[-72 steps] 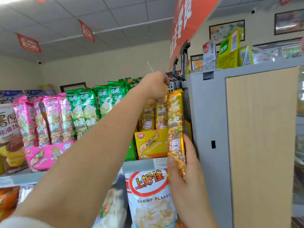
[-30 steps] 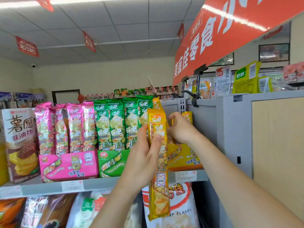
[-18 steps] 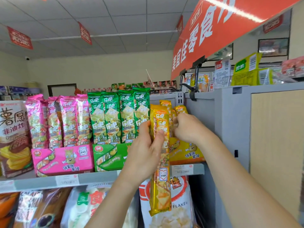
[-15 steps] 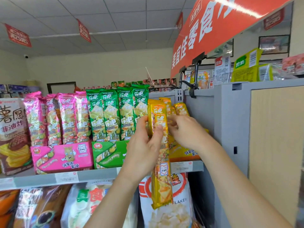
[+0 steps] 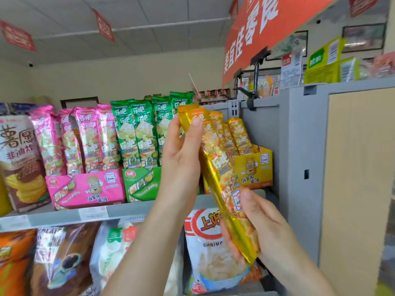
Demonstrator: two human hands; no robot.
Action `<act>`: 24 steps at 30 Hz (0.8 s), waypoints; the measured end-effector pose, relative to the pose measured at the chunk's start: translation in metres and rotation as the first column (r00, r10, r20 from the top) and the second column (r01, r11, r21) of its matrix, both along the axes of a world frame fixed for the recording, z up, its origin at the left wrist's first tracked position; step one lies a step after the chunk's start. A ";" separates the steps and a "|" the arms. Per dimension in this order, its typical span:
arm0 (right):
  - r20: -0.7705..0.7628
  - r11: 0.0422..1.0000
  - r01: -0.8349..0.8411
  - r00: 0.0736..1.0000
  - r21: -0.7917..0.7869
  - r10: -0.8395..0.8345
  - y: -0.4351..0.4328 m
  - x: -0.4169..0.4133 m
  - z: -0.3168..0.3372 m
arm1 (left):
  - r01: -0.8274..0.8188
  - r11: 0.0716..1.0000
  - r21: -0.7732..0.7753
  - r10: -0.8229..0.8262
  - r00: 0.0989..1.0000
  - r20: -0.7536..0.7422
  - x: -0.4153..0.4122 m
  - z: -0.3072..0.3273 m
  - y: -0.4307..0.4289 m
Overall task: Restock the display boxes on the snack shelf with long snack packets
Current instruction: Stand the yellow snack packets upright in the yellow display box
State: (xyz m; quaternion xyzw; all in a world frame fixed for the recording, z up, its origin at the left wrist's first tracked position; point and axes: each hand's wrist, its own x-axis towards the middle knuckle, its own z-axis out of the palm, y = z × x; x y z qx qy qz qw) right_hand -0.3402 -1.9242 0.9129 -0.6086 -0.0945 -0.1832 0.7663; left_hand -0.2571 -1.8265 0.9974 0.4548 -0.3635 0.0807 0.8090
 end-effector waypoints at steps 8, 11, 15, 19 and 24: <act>0.009 0.939 -0.301 0.953 0.165 0.304 -0.004 -0.010 -0.009 | 0.148 0.984 -0.103 -0.153 0.988 -0.037 -0.007 0.002 0.010; -0.008 0.946 -0.284 0.957 0.157 0.288 -0.005 -0.012 -0.013 | 0.188 0.975 -0.114 -0.196 0.978 -0.066 -0.010 -0.001 0.012; -0.035 0.969 -0.209 0.976 0.133 0.216 -0.005 -0.014 -0.015 | 0.208 0.968 -0.142 -0.224 0.969 -0.105 -0.014 -0.002 0.011; -0.022 0.978 -0.176 0.984 0.108 0.180 0.000 -0.018 -0.018 | 0.269 0.955 -0.128 -0.287 0.944 -0.161 -0.014 -0.003 0.015; -0.009 0.991 -0.131 0.991 0.029 0.131 0.003 -0.026 -0.019 | 0.197 0.979 -0.040 -0.200 0.977 -0.078 -0.013 -0.005 0.026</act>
